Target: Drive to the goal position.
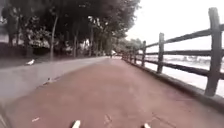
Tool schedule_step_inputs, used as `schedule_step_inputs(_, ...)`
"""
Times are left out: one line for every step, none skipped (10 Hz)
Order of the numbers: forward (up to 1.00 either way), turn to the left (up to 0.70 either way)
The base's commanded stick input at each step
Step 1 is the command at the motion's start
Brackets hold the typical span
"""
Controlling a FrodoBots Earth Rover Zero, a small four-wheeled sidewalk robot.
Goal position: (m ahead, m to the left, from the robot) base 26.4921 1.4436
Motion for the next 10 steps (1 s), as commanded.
schedule_step_inputs(0.70, 0.00)
schedule_step_inputs(0.70, 0.00)
schedule_step_inputs(0.70, 0.00)
schedule_step_inputs(0.70, 0.00)
schedule_step_inputs(0.70, 0.00)
schedule_step_inputs(0.70, 0.00)
schedule_step_inputs(0.70, 0.00)
schedule_step_inputs(0.70, 0.00)
schedule_step_inputs(0.70, 0.00)
schedule_step_inputs(0.70, 0.00)
